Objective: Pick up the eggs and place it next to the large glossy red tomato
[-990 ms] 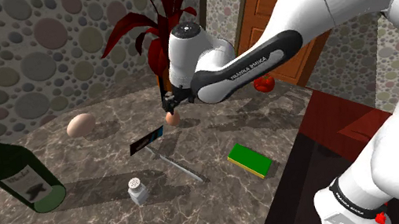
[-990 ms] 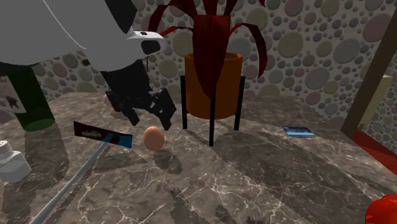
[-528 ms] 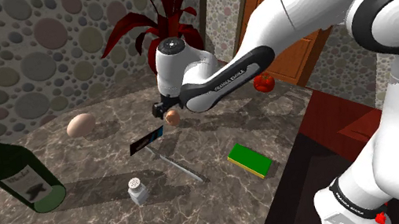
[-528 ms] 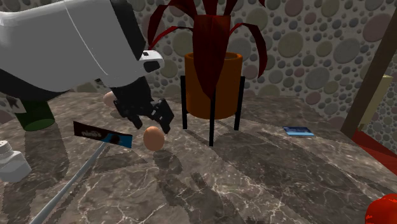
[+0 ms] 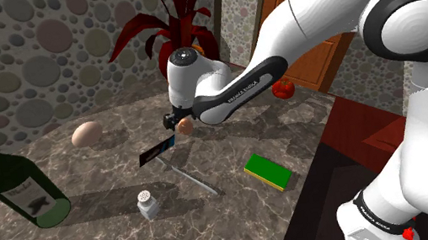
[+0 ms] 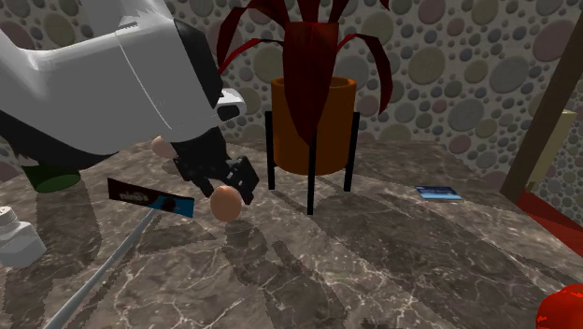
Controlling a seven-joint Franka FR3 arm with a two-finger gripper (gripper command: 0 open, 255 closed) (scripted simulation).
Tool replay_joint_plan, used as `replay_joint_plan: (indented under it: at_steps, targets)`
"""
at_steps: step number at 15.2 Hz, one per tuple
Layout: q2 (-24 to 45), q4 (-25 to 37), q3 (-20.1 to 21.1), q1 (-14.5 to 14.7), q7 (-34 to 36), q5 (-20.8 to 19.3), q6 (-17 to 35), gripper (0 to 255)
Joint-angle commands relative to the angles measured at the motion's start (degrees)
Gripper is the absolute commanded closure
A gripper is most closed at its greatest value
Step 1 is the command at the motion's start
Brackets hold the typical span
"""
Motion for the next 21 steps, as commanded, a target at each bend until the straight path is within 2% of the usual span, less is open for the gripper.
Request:
replay_joint_plan:
  at_steps: [1, 3, 4, 13, 21]
  targets:
    - [0.0, 0.0, 0.0, 0.0, 0.0, 0.0, 0.0, 0]
    - [0.0, 0.0, 0.0, 0.0, 0.0, 0.0, 0.0, 0]
    - [0.0, 0.0, 0.0, 0.0, 0.0, 0.0, 0.0, 255]
    - [0.0, 0.0, 0.0, 0.0, 0.0, 0.0, 0.0, 255]
    - [-3.8, 0.8, 1.6, -1.0, -3.1, 3.2, -4.2, 255]
